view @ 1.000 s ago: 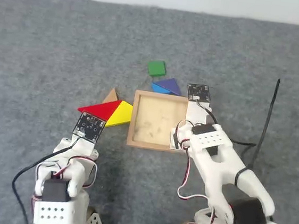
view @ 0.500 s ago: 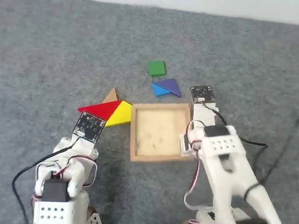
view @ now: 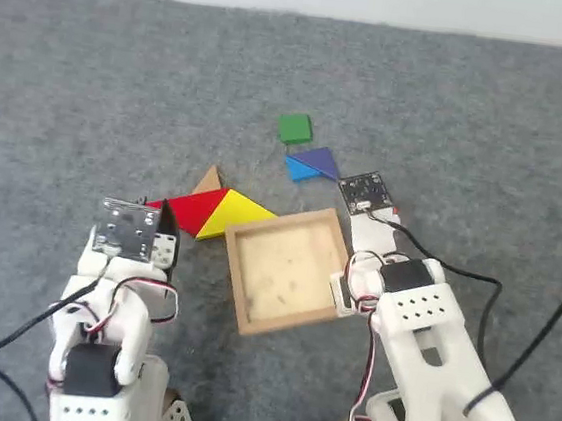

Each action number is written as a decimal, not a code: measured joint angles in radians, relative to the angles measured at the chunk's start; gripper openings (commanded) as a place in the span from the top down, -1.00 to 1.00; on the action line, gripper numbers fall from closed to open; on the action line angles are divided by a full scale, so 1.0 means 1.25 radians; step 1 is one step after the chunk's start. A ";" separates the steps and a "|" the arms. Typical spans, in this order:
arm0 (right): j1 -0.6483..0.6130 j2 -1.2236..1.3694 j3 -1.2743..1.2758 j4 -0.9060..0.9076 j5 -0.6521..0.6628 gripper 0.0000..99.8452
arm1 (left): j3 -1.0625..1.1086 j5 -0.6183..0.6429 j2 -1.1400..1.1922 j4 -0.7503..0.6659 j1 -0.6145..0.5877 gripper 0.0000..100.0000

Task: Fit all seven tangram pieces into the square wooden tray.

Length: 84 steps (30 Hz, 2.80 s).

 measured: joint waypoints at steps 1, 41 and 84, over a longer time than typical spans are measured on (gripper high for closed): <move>0.000 0.000 0.000 0.000 0.000 0.94 | -0.007 0.011 0.012 -0.014 -0.001 0.77; 0.050 -0.001 -0.054 -0.106 -0.032 0.94 | -0.680 -0.519 1.455 -0.153 -0.061 0.56; 0.050 -0.001 -0.054 -0.106 -0.034 0.94 | -0.897 -0.740 1.646 0.097 0.027 0.59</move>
